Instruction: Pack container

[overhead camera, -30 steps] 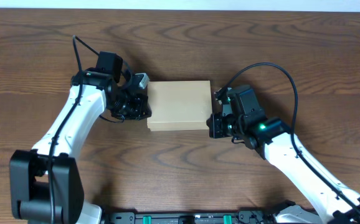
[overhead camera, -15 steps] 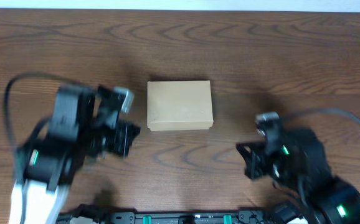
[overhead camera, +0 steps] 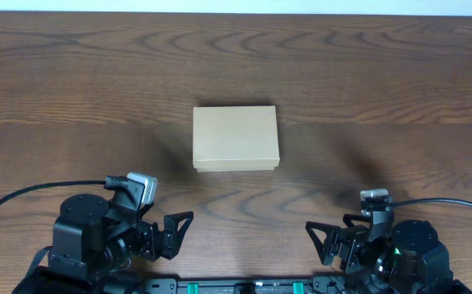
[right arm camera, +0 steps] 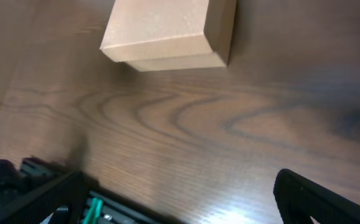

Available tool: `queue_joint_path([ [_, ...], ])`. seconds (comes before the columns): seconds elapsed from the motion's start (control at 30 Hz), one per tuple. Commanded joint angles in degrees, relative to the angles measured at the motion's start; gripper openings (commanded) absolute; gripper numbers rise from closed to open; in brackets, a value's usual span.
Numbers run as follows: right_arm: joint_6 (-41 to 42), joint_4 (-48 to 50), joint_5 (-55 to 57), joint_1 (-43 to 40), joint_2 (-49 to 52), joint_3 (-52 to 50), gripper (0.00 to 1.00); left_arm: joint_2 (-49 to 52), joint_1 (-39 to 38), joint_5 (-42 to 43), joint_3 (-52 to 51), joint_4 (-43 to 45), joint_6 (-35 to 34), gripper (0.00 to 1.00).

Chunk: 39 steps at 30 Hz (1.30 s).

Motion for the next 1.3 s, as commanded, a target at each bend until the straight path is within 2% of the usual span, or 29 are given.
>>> queue_joint_path([
  [0.0, 2.7, -0.3, -1.5, 0.3, -0.2, -0.3, 0.99, -0.3, -0.3, -0.7, 0.0, 0.0, -2.1, 0.95],
  [0.5, 2.7, -0.5, -1.5, 0.3, -0.2, -0.3, 0.99, -0.6, -0.4, -0.7, 0.0, 0.0, -2.2, 0.95],
  [0.77, 2.7, -0.5, -1.5, 0.3, -0.2, -0.3, 0.99, -6.4, 1.8, -8.0, -1.2, -1.1, -1.6, 0.95],
  [0.9, 2.7, -0.5, -1.5, 0.3, -0.2, -0.3, 0.99, -12.6, 5.4, -8.7, -9.4, 5.2, 0.2, 0.95],
  [1.1, 2.7, -0.4, -1.5, 0.3, -0.2, -0.3, 0.99, -20.9, 9.4, -6.2, -24.9, 21.6, 0.0, 0.95],
  [1.27, 2.7, -0.4, -1.5, 0.3, -0.2, -0.3, 0.99, -23.5, 10.4, -6.9, -33.3, 32.5, 0.4, 0.96],
])
